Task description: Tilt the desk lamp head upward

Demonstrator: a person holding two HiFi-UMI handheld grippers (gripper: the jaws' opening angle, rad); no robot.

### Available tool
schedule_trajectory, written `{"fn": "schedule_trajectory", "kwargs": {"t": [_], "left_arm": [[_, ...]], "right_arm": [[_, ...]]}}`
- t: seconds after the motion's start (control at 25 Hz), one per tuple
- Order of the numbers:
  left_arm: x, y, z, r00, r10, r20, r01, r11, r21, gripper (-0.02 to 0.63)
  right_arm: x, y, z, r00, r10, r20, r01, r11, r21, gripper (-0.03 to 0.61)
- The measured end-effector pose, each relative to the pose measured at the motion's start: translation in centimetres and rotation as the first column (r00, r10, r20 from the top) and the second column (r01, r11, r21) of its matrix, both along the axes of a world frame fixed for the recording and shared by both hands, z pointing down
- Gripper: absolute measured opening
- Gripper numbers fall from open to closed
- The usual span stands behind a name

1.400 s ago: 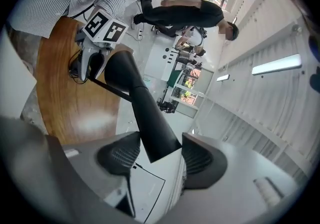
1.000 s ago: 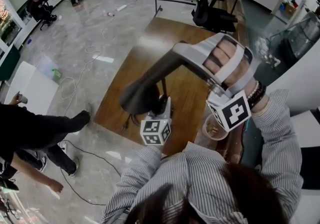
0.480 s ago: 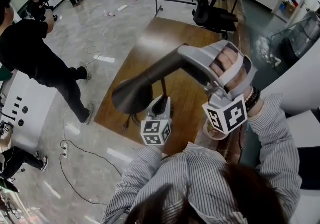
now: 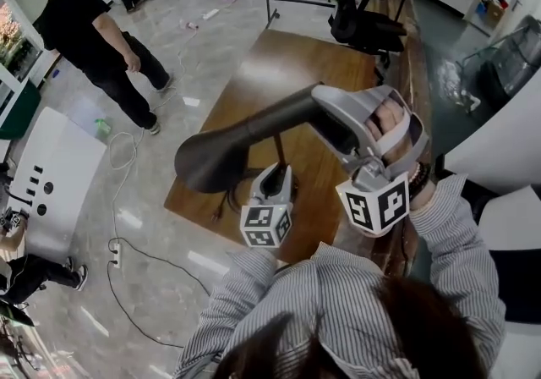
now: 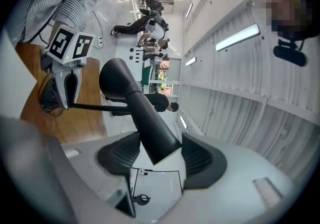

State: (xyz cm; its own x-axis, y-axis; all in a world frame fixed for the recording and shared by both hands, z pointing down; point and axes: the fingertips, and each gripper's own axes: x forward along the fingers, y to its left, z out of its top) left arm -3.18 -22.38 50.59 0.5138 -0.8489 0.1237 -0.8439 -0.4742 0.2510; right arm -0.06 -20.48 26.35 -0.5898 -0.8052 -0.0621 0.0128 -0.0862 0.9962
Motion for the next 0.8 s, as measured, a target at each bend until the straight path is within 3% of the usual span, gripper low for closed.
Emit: {"fn": "schedule_trajectory", "kwargs": {"t": [0.52, 0.8], "left_arm": [[-0.4, 0.1, 0.2, 0.999, 0.026, 0.019, -0.026, 1.0, -0.004, 0.046], [-0.2, -0.3, 0.0, 0.999, 0.028, 0.017, -0.028, 1.0, -0.008, 0.046]], "right_arm": [[0.2, 0.0, 1.3, 0.974, 0.034, 0.222, -0.026, 0.999, -0.037, 0.247], [0.9, -0.3, 2.0, 0.936, 0.059, 0.348, -0.023, 0.994, -0.105, 0.247]]}}
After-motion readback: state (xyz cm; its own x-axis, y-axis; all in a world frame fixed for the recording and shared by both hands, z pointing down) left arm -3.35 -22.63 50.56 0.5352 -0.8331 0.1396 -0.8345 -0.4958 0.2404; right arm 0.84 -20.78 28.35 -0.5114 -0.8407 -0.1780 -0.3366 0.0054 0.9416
